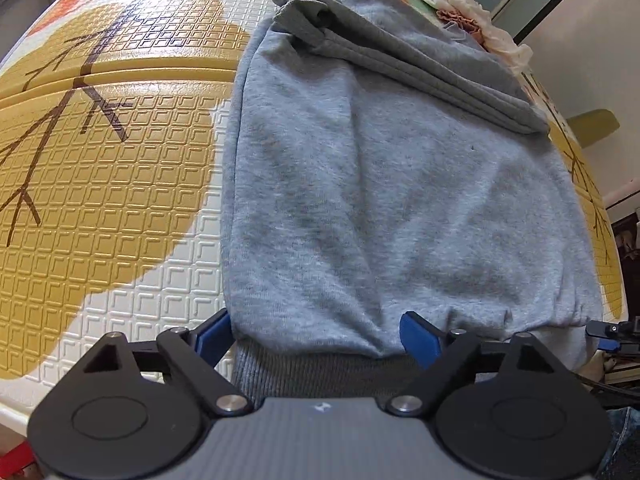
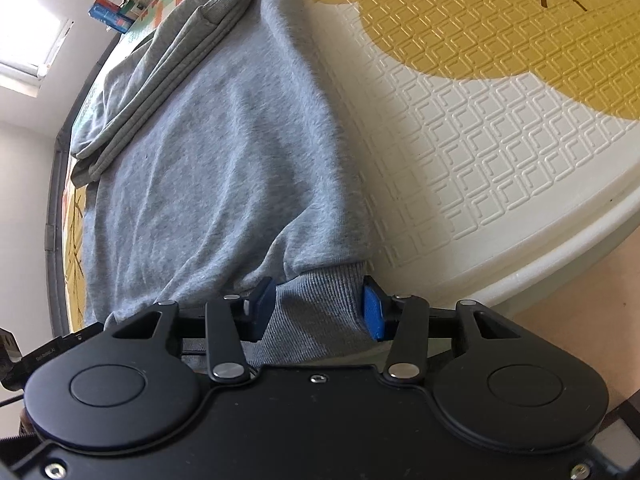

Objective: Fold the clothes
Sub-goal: 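Move both grippers to the side edge of the sweatshirt body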

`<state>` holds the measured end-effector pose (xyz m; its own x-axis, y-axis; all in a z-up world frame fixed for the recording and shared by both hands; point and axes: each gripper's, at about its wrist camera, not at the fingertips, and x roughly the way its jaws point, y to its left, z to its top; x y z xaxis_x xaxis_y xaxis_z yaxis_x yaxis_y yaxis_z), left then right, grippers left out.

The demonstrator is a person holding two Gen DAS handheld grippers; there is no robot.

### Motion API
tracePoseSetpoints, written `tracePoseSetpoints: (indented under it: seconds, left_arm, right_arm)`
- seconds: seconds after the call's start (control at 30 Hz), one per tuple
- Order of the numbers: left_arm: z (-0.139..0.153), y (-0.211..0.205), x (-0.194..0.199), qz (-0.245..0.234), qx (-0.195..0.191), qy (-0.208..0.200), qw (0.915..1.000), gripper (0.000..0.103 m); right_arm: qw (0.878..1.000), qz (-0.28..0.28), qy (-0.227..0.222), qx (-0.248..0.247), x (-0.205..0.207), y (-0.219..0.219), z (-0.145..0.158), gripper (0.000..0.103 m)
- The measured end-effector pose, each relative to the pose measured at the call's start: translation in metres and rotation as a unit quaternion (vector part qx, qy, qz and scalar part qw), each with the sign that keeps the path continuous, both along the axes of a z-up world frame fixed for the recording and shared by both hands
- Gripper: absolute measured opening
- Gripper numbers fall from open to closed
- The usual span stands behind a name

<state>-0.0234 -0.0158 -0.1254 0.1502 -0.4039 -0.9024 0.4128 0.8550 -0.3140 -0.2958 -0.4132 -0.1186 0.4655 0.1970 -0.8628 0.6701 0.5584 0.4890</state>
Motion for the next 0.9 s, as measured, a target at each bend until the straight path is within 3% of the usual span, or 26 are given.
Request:
tracePoseSetpoints:
  seconds: [0.13, 0.23, 0.33, 0.4, 0.5, 0.67, 0.9]
  left_arm:
    - [-0.001, 0.000, 0.002, 0.001, -0.004, 0.002, 1.0000, 0.089]
    - [0.000, -0.001, 0.002, 0.001, 0.002, -0.004, 1.0000, 0.081]
    - [0.002, -0.001, 0.003, 0.006, 0.007, -0.008, 0.9999, 0.066]
    - [0.004, 0.000, 0.004, 0.010, -0.001, -0.004, 0.9999, 0.043]
    - [0.006, -0.001, 0.003, 0.008, -0.007, -0.003, 0.9999, 0.028]
    - [0.012, -0.003, 0.001, 0.009, -0.016, -0.004, 0.9998, 0.018]
    - [0.014, 0.005, -0.003, 0.004, -0.014, 0.008, 0.9999, 0.016]
  right_arm:
    - [1.000, -0.001, 0.001, 0.009, 0.000, -0.004, -0.002, 0.043]
    - [1.000, 0.002, -0.001, 0.008, -0.002, -0.004, -0.002, 0.043]
    - [1.000, 0.004, -0.002, 0.006, -0.004, -0.003, -0.002, 0.037]
    - [1.000, 0.005, -0.006, 0.009, -0.006, -0.002, -0.002, 0.023]
    - [1.000, 0.005, -0.011, 0.014, -0.008, 0.000, -0.002, 0.012]
    - [1.000, -0.001, -0.021, 0.020, -0.011, 0.001, 0.002, 0.007]
    - [1.000, 0.020, -0.016, 0.005, -0.012, 0.002, 0.014, 0.006]
